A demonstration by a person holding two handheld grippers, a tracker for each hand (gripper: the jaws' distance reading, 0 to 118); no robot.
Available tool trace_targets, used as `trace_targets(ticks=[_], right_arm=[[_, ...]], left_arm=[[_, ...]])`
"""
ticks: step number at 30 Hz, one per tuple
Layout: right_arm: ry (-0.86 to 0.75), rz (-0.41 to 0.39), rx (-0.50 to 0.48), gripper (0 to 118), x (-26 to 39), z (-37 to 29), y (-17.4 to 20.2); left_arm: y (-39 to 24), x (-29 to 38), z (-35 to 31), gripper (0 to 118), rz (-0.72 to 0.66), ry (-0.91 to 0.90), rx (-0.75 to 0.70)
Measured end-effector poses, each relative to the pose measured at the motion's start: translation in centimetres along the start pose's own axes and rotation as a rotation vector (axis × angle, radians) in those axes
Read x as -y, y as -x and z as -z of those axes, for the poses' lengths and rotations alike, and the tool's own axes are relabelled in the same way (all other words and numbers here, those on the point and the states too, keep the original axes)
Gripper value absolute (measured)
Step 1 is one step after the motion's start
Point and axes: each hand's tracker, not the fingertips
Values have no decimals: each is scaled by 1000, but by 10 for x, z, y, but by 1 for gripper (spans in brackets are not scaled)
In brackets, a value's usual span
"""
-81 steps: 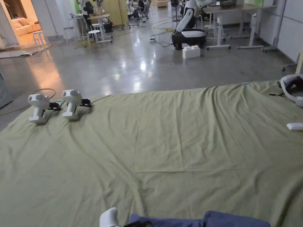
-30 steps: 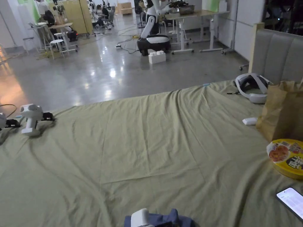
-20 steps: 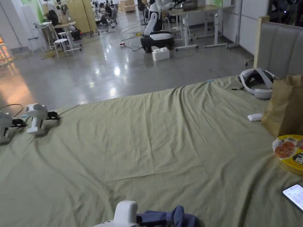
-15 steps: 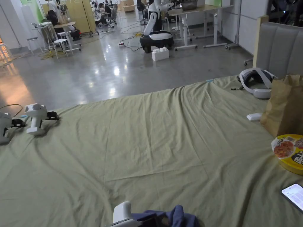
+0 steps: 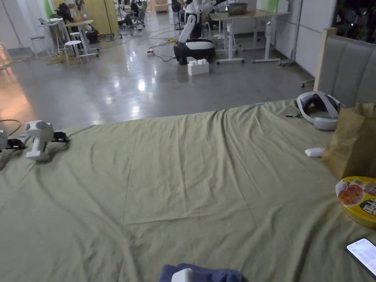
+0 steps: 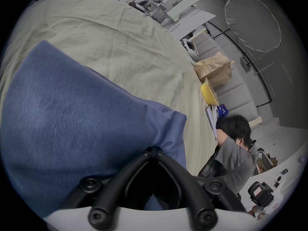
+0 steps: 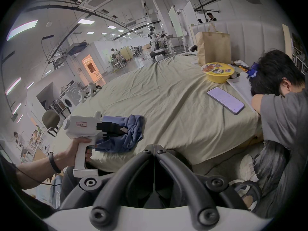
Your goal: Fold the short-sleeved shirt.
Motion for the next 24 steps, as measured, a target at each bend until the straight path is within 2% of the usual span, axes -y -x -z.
trace_targets(ticks=[3, 6, 8, 10, 11, 12, 13, 14, 15, 16, 17, 18, 19, 21, 24], right_arm=[[36, -21, -68, 3, -13, 26, 14], [77, -71, -188, 3, -33, 74, 39], [122, -135, -228, 3, -46, 115, 64], [170, -155, -278, 3, -56, 159, 85], [214, -159, -274, 3, -58, 183, 93], [260, -170, -247, 3, -57, 205, 97], [299, -192, -211, 3, -55, 226, 96], [356, -225, -137, 3, -49, 246, 94], [444, -283, 15, 2, -40, 265, 90], [472, -236, -48, 2, -34, 272, 77], [410, -132, -115, 2, -36, 266, 69], [426, -30, -79, 2, -43, 258, 69], [449, -36, -65, 2, -45, 258, 71], [441, -139, -73, 2, -42, 258, 74], [434, -120, -78, 2, -43, 256, 71]], left_arm=[[-7, -5, -16, 2, 37, -6, 16], [-18, -11, -74, 2, 146, -113, 85], [-17, -14, -118, 2, 214, -192, 3], [-2, -17, -157, 2, 192, -245, -6], [9, -19, -171, 15, 138, -270, -13], [21, -20, -183, 49, 90, -298, -12], [33, -20, -190, 90, 42, -319, 2], [44, -21, -189, 109, -11, -303, -1], [54, -21, -189, 109, -41, -284, -1], [63, -19, -189, 109, -75, -290, 8], [69, -19, -186, 109, -98, -284, 6], [76, -19, -175, 109, -128, -271, 16], [81, -21, -165, 109, -153, -252, 21], [88, -26, -137, 109, -183, -212, 49], [88, -31, -87, 109, -215, -108, 79]])
